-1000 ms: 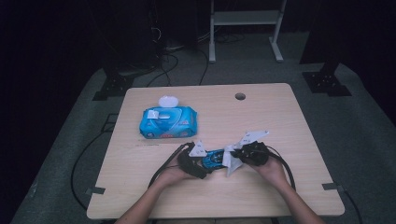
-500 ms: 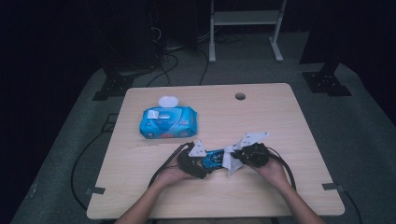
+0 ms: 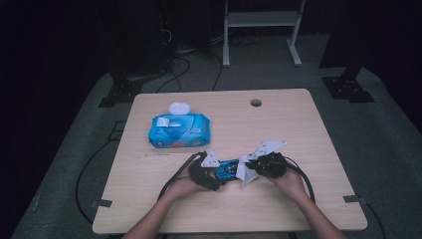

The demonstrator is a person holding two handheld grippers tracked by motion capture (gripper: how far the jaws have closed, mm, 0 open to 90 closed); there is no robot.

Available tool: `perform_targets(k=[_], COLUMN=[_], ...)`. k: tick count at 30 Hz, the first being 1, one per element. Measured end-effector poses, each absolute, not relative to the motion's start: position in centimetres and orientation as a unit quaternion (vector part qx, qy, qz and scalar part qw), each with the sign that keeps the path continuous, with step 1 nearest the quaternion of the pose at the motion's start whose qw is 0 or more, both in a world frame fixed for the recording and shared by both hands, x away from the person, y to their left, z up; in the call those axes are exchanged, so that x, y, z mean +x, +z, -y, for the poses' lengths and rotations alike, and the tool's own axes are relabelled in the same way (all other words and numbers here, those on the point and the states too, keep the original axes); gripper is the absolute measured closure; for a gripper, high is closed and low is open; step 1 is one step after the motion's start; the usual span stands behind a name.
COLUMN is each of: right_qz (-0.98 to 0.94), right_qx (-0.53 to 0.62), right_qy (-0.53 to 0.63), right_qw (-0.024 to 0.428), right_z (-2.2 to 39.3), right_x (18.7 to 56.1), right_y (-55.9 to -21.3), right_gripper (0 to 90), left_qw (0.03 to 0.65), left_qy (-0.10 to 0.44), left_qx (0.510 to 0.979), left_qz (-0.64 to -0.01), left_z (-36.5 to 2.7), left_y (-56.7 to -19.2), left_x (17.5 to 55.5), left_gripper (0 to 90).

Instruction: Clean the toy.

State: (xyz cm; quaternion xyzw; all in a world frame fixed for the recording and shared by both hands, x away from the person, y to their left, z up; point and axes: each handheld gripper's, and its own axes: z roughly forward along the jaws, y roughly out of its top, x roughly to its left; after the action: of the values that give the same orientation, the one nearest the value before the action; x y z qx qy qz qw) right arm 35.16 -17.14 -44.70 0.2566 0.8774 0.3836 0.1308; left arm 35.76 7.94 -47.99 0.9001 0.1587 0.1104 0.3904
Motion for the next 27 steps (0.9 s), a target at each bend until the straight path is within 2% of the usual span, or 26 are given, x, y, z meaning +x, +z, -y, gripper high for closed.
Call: perform_targets(k=[9,12,15,16,22,27], right_qz=[-0.901,-0.899,-0.894,-0.892,-0.883,-0.888], right_qx=[0.189,0.198,0.207,0.212,0.245,0.232], right_qy=[0.377,0.386,0.397,0.398,0.397,0.394], right_qw=[0.103,0.056,0.037,0.018,0.054,0.04], right_z=[11.4,9.9,9.6,9.9,11.8,10.0], right_x=[35.2,36.0,36.4,36.9,37.5,37.3], right_y=[-44.8,-45.4,-45.7,-45.6,-44.9,-45.4], right_gripper=[85.4,85.4,85.5,85.4,85.5,85.3], left_qw=[0.392,0.393,0.394,0.395,0.392,0.393], left_qy=[0.11,0.11,0.11,0.109,0.11,0.108], left_qx=[0.899,0.899,0.898,0.898,0.899,0.898], left_qz=[-0.162,-0.161,-0.159,-0.16,-0.159,-0.162], left_z=[-7.9,-7.9,-8.0,-8.0,-8.0,-7.9], left_y=[-48.0,-48.0,-48.1,-48.1,-48.0,-48.0], left_x=[35.7,35.8,35.8,35.8,35.8,35.8], left_gripper=[24.1,24.1,24.1,24.1,24.1,24.1])
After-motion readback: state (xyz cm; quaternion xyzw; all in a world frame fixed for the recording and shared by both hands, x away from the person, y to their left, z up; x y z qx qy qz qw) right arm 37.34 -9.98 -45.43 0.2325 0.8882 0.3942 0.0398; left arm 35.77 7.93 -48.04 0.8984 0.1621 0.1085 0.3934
